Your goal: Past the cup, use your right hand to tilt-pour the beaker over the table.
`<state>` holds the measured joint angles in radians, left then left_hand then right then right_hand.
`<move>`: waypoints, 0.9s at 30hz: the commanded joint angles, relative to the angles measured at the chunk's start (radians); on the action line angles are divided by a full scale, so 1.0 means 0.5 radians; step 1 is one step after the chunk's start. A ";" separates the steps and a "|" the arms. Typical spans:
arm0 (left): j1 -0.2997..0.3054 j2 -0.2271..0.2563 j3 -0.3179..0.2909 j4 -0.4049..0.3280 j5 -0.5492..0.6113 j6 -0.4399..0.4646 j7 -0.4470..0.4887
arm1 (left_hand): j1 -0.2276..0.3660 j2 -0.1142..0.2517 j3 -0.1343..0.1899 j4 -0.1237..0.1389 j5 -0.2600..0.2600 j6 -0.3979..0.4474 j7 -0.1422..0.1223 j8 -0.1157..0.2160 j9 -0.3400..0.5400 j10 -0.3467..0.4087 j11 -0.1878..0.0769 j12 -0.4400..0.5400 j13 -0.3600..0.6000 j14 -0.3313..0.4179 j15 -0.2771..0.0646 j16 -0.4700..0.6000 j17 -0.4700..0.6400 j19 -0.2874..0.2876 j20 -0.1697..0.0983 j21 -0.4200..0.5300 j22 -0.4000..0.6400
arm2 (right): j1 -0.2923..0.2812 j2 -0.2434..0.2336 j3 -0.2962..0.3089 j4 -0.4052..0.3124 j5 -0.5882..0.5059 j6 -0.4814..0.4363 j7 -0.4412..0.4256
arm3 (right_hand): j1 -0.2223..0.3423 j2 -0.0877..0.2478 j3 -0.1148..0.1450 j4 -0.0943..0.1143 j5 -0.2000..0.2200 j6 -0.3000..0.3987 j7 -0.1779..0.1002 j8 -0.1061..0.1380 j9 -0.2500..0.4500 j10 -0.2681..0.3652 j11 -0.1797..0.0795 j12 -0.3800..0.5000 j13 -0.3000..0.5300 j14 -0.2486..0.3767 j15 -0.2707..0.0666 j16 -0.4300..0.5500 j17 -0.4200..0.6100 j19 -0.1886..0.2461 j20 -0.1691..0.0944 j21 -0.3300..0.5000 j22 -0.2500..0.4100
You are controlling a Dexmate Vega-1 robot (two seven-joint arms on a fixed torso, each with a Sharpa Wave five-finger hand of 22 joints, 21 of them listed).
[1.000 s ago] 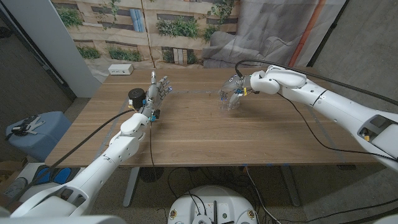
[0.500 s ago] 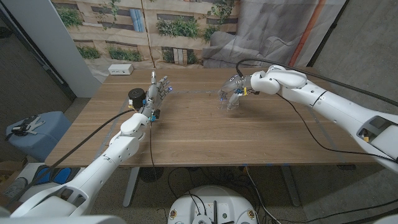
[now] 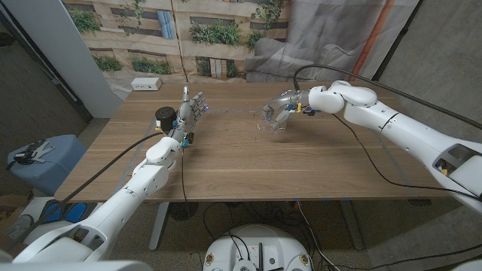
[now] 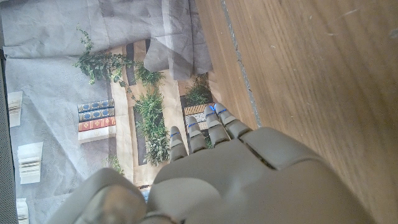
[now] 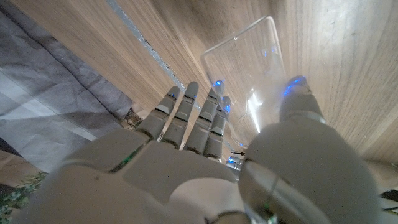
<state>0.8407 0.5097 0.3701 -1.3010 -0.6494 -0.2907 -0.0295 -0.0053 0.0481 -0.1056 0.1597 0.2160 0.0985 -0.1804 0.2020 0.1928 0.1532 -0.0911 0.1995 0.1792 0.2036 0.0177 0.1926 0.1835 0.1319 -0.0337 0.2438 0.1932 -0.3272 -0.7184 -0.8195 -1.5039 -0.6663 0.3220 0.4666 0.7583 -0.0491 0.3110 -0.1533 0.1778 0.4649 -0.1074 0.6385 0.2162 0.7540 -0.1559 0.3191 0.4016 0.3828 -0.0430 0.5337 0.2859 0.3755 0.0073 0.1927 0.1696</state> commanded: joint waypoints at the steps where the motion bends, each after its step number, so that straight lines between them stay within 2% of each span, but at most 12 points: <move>1: 0.000 0.000 0.000 0.001 0.000 -0.001 0.000 | -0.004 0.020 -0.011 -0.002 0.010 0.007 0.002 -0.002 0.009 0.015 0.004 -0.001 0.006 0.012 0.004 -0.004 0.003 0.019 -0.025 -0.004 0.005 | -0.114 0.002 0.113 0.055 0.341 -0.040 -0.126 | 0.136 0.146 0.003 0.006 0.011 0.112 -0.116 0.017 0.010 0.107 -0.112 -0.004 0.013 0.010 -0.256 0.014 0.003 -0.004 0.002 0.002 0.004; 20: 0.000 0.000 0.000 0.001 0.000 -0.001 0.000 | -0.004 0.021 -0.017 -0.002 0.010 0.005 0.004 -0.003 0.009 0.014 0.005 -0.002 0.006 0.012 0.008 -0.005 0.003 0.019 -0.025 -0.007 0.005 | -0.311 0.035 0.217 0.093 0.719 -0.091 -0.377 | 0.142 0.150 -0.008 -0.002 0.012 0.148 -0.109 0.033 0.009 0.144 -0.113 0.002 0.027 0.024 -0.251 0.028 0.002 0.010 -0.001 0.007 0.004; 27: 0.000 0.000 0.000 0.001 0.000 -0.001 0.000 | -0.004 0.022 -0.019 -0.002 0.010 0.007 0.002 -0.002 0.009 0.015 0.005 -0.001 0.006 0.013 0.002 -0.004 0.003 0.020 -0.026 -0.007 0.005 | -0.382 0.043 0.237 0.125 0.833 -0.064 -0.453 | 0.146 0.148 -0.012 -0.006 0.012 0.154 -0.123 0.035 0.009 0.152 -0.114 0.002 0.030 0.028 -0.250 0.032 0.002 0.016 -0.004 0.008 0.003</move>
<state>0.8407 0.5096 0.3702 -1.3004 -0.6493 -0.2907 -0.0291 -0.0053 0.0481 -0.1085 0.1568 0.2160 0.0984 -0.1803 0.2020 0.1928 0.1532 -0.0911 0.1995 0.1792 0.2037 0.0177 0.1926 0.1835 0.1338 -0.0357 0.2400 0.1932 -0.4567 -0.7063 -0.7269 -1.4635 -0.3507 0.2851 0.3096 0.7586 -0.0495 0.3070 -0.1573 0.1771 0.4721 -0.1001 0.6483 0.2166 0.7668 -0.1610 0.3112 0.4127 0.3832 -0.0425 0.5407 0.2844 0.3755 0.0074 0.1927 0.1696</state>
